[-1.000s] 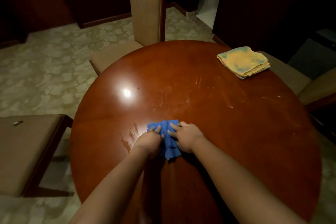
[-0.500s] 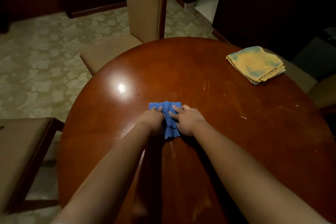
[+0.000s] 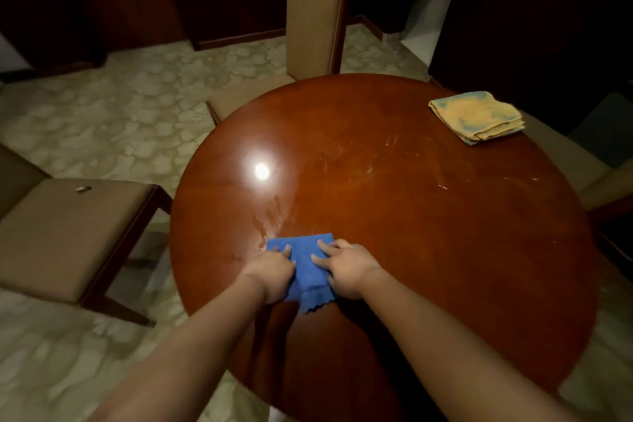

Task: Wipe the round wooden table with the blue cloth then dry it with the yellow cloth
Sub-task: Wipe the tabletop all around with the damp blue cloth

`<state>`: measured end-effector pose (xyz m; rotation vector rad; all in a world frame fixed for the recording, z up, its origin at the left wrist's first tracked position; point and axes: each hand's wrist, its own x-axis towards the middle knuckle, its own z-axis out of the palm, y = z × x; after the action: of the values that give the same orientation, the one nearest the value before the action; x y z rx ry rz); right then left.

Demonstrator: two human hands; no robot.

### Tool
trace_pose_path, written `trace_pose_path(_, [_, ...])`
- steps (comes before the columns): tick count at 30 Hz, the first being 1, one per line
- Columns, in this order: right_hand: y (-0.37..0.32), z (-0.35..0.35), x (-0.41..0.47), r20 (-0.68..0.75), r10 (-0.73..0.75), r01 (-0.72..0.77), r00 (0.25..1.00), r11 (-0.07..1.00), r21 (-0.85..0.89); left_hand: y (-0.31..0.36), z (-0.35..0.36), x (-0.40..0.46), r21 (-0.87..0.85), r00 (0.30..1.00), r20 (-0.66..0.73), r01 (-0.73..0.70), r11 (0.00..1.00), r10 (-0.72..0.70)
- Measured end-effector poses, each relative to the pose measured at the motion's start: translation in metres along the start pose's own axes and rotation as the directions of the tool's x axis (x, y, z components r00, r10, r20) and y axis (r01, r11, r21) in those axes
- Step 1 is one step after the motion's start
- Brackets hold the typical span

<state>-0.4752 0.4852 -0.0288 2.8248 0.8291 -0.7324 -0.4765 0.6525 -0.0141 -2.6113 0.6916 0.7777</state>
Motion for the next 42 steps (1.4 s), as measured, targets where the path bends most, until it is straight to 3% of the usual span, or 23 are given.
trace_pose_path(10, [-0.033, 0.008, -0.015, 0.051, -0.066, 0.072, 0.997, 0.991, -0.112, 0.018, 0.041, -0.047, -0.114, 0.998, 0.010, 0.058, 0.992, -0.057])
trace_pose_path(24, [-0.015, -0.044, 0.093, -0.032, -0.040, 0.037, 0.999, 0.996, -0.081, -0.070, 0.003, 0.034, -0.236, 0.986, 0.048, 0.166, 0.958, -0.159])
trace_pose_path(31, [0.006, -0.064, 0.136, -0.042, 0.013, -0.015, 0.999, 0.998, -0.064, -0.105, -0.021, 0.080, -0.263, 0.983, -0.001, 0.179, 0.948, -0.185])
trace_pose_path(37, [0.009, -0.050, 0.109, -0.057, 0.017, -0.019, 0.998, 0.999, -0.031, -0.088, -0.011, 0.060, -0.298, 0.981, -0.080, 0.144, 0.944, -0.175])
trace_pose_path(42, [0.015, -0.019, 0.043, -0.036, -0.013, 0.014, 0.999, 0.999, 0.040, -0.033, 0.006, 0.022, -0.302, 0.981, -0.147, 0.077, 0.950, -0.126])
